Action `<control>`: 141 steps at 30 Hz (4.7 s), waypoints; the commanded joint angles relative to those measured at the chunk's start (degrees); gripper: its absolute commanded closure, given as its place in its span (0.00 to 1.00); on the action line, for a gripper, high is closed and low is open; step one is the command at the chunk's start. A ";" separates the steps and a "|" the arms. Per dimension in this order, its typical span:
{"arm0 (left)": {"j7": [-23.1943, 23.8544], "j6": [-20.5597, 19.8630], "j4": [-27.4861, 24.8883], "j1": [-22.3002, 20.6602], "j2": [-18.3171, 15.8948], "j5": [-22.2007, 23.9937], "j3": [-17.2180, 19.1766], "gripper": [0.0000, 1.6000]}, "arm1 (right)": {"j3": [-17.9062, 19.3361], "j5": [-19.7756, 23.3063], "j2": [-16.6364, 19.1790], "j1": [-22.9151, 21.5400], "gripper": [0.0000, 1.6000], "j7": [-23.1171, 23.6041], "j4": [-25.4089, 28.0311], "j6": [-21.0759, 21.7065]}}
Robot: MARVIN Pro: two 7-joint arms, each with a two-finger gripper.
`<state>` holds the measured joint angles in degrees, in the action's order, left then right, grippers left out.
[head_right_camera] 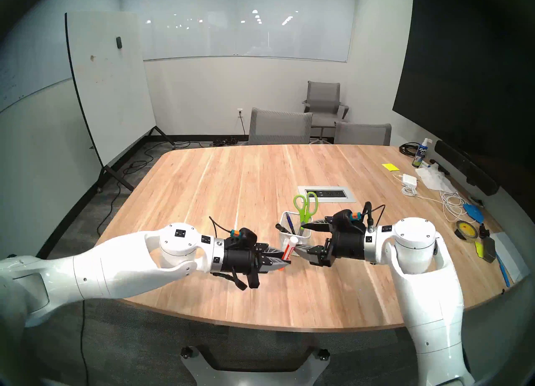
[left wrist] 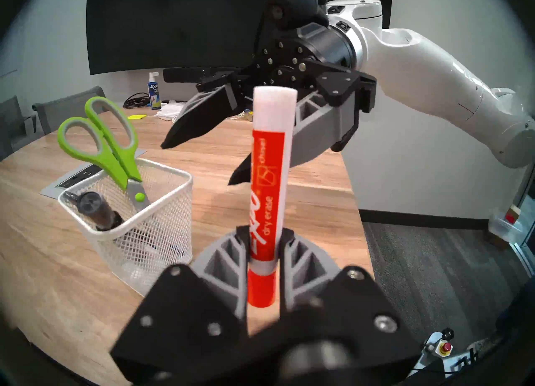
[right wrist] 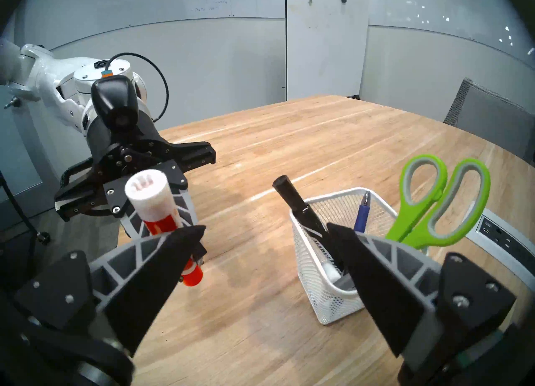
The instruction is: Place the pen, the marker, and the scissors into the pen holder
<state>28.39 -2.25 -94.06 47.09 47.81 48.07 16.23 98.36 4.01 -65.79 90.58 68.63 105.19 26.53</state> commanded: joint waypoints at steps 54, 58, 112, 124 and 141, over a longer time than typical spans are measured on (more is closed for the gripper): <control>-4.67 2.05 -7.79 1.31 -5.38 0.39 1.36 1.00 | 0.48 9.69 7.98 -1.21 0.00 15.87 1.36 0.23; -4.26 2.15 -7.03 1.10 -4.83 0.34 1.46 1.00 | -0.07 11.24 9.33 -0.78 0.00 15.74 1.74 0.01; -4.12 3.65 -5.63 1.09 1.39 -0.25 0.66 1.00 | -2.44 15.39 12.86 0.74 0.00 13.38 1.38 -3.00; -3.45 5.17 -4.36 1.66 2.81 -0.10 0.27 1.00 | -2.19 15.00 12.56 1.16 0.77 13.16 1.51 -3.19; -3.16 6.21 -4.15 1.78 3.46 0.51 0.05 1.00 | -1.14 13.87 11.41 1.93 1.00 11.96 1.90 -3.09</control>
<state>25.15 2.82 -97.63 49.17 50.15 47.91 15.41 97.12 17.62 -53.78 92.49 81.08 105.97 23.00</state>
